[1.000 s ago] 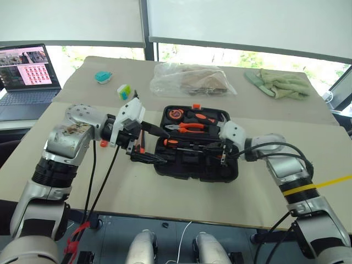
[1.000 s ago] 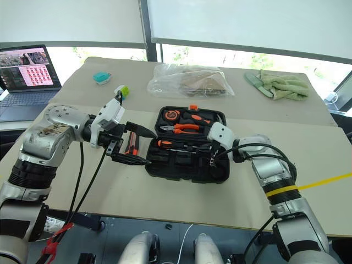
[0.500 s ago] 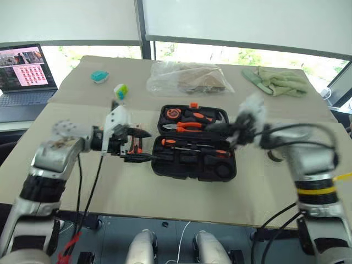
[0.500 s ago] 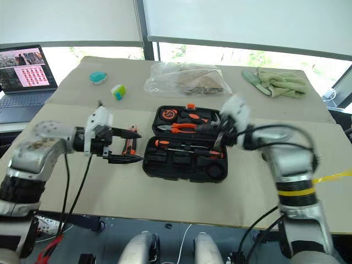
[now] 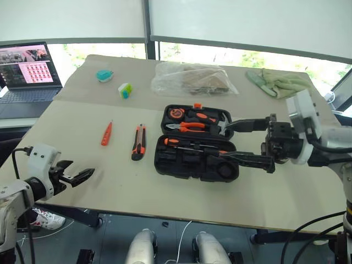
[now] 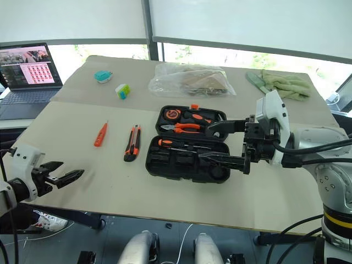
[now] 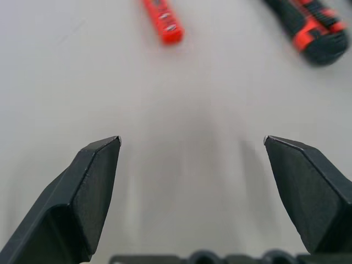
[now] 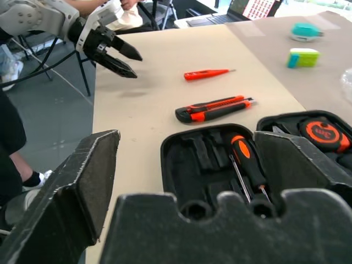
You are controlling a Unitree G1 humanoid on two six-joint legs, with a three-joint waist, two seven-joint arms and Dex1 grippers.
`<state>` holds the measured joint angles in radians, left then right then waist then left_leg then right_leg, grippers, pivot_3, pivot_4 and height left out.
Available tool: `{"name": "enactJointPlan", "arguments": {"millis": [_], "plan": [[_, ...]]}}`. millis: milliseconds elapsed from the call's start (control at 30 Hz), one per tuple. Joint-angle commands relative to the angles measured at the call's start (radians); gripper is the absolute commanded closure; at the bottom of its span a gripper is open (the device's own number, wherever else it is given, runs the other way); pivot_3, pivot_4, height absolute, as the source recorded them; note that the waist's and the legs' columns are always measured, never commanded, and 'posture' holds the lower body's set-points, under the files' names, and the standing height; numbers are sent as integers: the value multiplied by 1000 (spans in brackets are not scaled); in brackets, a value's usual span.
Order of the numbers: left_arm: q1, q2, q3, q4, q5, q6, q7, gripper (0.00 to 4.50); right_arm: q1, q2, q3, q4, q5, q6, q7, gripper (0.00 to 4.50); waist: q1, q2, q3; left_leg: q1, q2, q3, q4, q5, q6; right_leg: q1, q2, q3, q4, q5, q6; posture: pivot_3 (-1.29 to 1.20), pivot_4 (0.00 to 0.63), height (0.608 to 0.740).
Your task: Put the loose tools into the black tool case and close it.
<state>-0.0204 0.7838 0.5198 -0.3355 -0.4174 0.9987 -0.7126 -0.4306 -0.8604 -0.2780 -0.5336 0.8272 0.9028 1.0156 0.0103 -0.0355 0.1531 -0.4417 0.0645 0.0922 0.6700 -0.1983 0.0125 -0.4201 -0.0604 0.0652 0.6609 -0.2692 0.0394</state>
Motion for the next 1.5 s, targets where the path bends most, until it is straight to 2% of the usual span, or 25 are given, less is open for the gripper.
{"name": "enactJointPlan", "arguments": {"millis": [33,100,267,367,533,733,833,1100,1167,1233,1333,1500], "plan": [[-308,50,-142,112,7,216,111,0,13,-8,-38,-54,43,-4,-47,25,12,-3,0,0,0,1,0,0,0,0,0,-1,-1,0,0,0,150,740],[-419,80,-248,208,67,246,149,0,22,-10,-38,-73,61,-4,-70,25,11,-8,-1,-1,-2,2,0,2,0,1,1,-3,0,1,1,0,150,740],[-726,-3,-389,479,102,313,203,0,50,-10,-47,-125,113,-2,-126,25,-10,-10,-1,-5,-2,-1,-2,1,2,-1,2,2,-1,3,2,0,150,740],[-896,-64,-526,717,167,257,196,0,92,2,-52,-183,156,-6,-172,25,-14,-10,-1,-6,-2,-1,-4,1,2,-2,3,2,0,3,1,0,150,740],[-1041,-102,-640,1026,256,118,155,0,123,13,-45,-226,179,-26,-245,25,-19,-10,-1,-8,-3,0,-4,2,1,-2,3,0,-1,3,1,0,150,740],[-1122,-146,-660,1259,314,-2,120,0,153,8,-58,-233,167,-49,-306,25,-19,-10,-1,-8,-4,0,-3,2,2,-2,3,0,-1,3,1,0,150,740],[-1138,-160,-649,1330,330,-32,112,720,162,1,-56,-238,165,-59,-326,0,-16,-10,-1,-8,-4,0,-3,2,2,-2,2,0,0,2,1,0,150,740],[-1151,-153,-632,1371,353,-41,69,3604,197,-24,-86,-248,177,-73,-339,0,-7,-10,-1,-8,-5,0,-3,2,1,-1,1,0,0,2,2,0,150,740],[-1158,-131,-656,1341,377,-103,21,4084,221,-37,-109,-251,181,-73,-339,0,-4,-10,-1,-8,-5,0,-2,2,1,-1,1,0,0,2,2,0,150,740],[-1158,-110,-700,1278,398,-192,-80,4076,251,-49,-137,-253,187,-72,-335,0,-2,-10,-1,-9,-5,0,-2,2,1,-2,1,0,0,2,2,0,150,740],[-1115,-68,-783,1064,401,-450,-352,4076,311,-68,-171,-258,178,-70,-326,0,0,-11,0,-11,-5,0,-2,2,1,-3,1,-1,0,2,2,0,150,740],[-1106,-82,-883,822,351,-623,-729,4076,388,-64,-193,-275,168,-77,-351,0,9,-10,-1,-14,-4,0,0,2,1,-2,1,-3,-2,2,2,0,150,740]]}}
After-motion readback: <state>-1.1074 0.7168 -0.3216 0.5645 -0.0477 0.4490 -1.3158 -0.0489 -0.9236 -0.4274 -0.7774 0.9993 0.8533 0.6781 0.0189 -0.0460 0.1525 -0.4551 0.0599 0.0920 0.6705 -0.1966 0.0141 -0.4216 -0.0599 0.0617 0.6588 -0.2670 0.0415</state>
